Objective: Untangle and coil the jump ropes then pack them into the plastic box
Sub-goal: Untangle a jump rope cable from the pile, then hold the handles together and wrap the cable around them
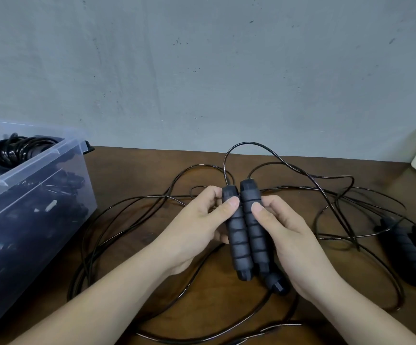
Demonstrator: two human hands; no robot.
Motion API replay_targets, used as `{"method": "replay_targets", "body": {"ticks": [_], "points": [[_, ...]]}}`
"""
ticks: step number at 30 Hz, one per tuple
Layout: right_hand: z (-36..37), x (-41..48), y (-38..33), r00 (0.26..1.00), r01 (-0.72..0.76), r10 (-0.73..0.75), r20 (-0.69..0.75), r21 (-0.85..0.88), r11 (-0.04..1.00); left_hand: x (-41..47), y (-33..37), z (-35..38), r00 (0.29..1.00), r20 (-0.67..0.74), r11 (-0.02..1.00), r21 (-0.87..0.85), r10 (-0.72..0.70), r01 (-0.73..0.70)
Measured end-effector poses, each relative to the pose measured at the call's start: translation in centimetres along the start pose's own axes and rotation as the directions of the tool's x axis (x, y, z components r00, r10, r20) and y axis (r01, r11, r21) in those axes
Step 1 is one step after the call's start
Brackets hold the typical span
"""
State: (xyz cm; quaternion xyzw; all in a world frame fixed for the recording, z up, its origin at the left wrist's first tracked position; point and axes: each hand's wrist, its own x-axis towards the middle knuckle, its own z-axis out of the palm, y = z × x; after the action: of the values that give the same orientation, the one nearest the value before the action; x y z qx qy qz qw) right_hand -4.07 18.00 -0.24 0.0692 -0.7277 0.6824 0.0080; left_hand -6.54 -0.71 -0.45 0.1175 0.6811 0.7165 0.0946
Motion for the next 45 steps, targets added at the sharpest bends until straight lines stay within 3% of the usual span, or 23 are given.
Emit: {"method": "replay_targets", "body": {"ticks": [6, 10, 16, 17, 18, 20, 21, 23, 25, 28, 30, 33, 39, 45], "points": [[0.0, -0.2, -0.5, 0.999, 0.052, -0.052, 0.007, -0.080, 0.995, 0.0, 0.4, -0.2, 1.000, -0.017, 1.000, -0.019, 0.002, -0.003], [0.2, -0.5, -0.8, 0.994, 0.108, -0.101, 0.039, -0.240, 0.965, -0.2, 0.6, -0.1, 0.998, -0.062, 0.999, -0.045, 0.006, -0.009], [0.3, 0.0, -1.9, 0.976, 0.209, -0.142, 0.167, -0.518, 0.829, -0.3, 2.6, 0.2, 0.991, -0.131, 0.997, -0.060, 0.032, -0.040], [0.0, 0.4, -2.5, 0.973, 0.223, -0.150, 0.177, -0.545, 0.808, -0.3, 3.3, 0.2, 0.987, -0.148, 0.998, 0.003, 0.056, -0.056], [-0.4, 0.8, -3.6, 0.969, 0.236, -0.149, 0.195, -0.572, 0.786, -0.2, 4.0, 0.1, 0.974, -0.187, 0.979, 0.185, 0.124, -0.089], [-1.3, 1.7, -6.4, 0.964, 0.234, -0.093, 0.248, -0.633, 0.738, 0.1, 5.5, -0.7, 0.885, -0.265, 0.756, 0.641, 0.383, -0.135], [-1.7, 2.2, -7.9, 0.955, 0.244, -0.058, 0.289, -0.664, 0.707, 0.1, 6.6, -1.0, 0.787, -0.276, 0.617, 0.770, 0.552, -0.163], [-2.2, 2.9, -10.6, 0.923, 0.292, 0.009, 0.385, -0.715, 0.636, 0.2, 8.7, -1.5, 0.592, -0.175, 0.413, 0.862, 0.787, -0.294], [-2.1, 3.3, -12.8, 0.889, 0.327, 0.067, 0.453, -0.732, 0.597, 0.3, 10.2, -1.5, 0.507, 0.011, 0.253, 0.857, 0.862, -0.448], [-2.0, 3.7, -15.2, 0.840, 0.394, 0.097, 0.534, -0.724, 0.566, 0.8, 11.9, -1.3, 0.580, 0.186, 0.230, 0.790, 0.793, -0.568], [-2.0, 4.1, -16.4, 0.822, 0.420, 0.082, 0.563, -0.698, 0.580, 1.2, 12.9, -1.8, 0.643, 0.187, 0.278, 0.787, 0.743, -0.551], [-2.5, 4.9, -17.3, 0.858, 0.401, 0.012, 0.513, -0.684, 0.610, 2.0, 14.1, -2.9, 0.745, 0.138, 0.410, 0.763, 0.653, -0.501], [-4.1, 4.6, -17.7, 0.879, 0.367, -0.061, 0.473, -0.588, 0.720, 2.5, 14.1, -4.9, 0.744, 0.086, 0.443, 0.756, 0.663, -0.482], [-4.0, 4.0, -17.4, 0.899, 0.404, -0.159, 0.407, -0.637, 0.657, 2.8, 14.1, -6.3, 0.700, 0.045, 0.375, 0.819, 0.713, -0.435]]}}
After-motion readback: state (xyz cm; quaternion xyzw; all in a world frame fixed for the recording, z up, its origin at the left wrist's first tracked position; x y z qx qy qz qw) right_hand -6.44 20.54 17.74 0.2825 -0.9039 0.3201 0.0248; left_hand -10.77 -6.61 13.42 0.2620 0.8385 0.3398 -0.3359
